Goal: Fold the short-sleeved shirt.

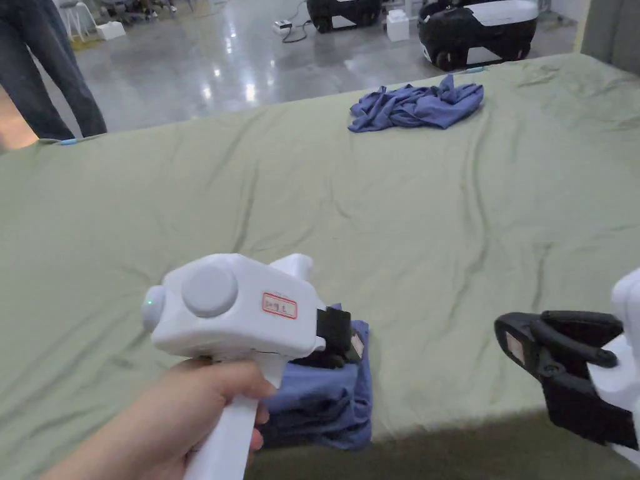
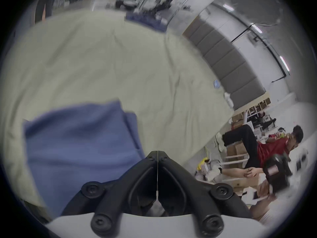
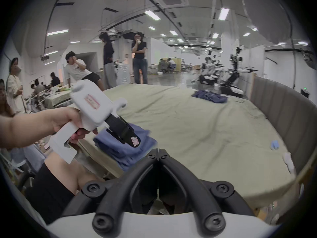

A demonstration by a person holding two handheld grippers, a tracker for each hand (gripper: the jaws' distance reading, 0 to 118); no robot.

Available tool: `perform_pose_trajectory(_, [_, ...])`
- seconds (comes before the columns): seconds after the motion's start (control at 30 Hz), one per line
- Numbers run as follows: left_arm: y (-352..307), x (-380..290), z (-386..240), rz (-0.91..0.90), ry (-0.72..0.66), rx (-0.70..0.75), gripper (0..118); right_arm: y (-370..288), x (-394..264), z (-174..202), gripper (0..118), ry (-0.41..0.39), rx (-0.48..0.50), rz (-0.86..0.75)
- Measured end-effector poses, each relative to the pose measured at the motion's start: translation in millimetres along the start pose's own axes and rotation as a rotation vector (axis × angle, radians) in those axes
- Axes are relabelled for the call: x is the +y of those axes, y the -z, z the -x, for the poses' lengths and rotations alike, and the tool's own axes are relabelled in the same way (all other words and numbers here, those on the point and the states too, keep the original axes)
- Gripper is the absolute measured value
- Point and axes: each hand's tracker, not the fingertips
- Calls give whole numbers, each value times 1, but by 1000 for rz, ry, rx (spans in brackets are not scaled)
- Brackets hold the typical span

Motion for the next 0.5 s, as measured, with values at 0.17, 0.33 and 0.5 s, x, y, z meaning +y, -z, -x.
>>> perform_pose_trajectory(0.17, [-109, -20, 52, -172, -83, -14, 0, 108, 50, 18, 2, 173, 270, 111])
perform_pose_trajectory(0.33, [-143, -54, 123, -217, -168, 17, 0, 233, 6, 30, 2, 210, 227, 374])
perform_pose_trajectory(0.5, [-123, -76, 181, -190, -309, -123, 16, 250, -42, 12, 2, 286, 286, 382])
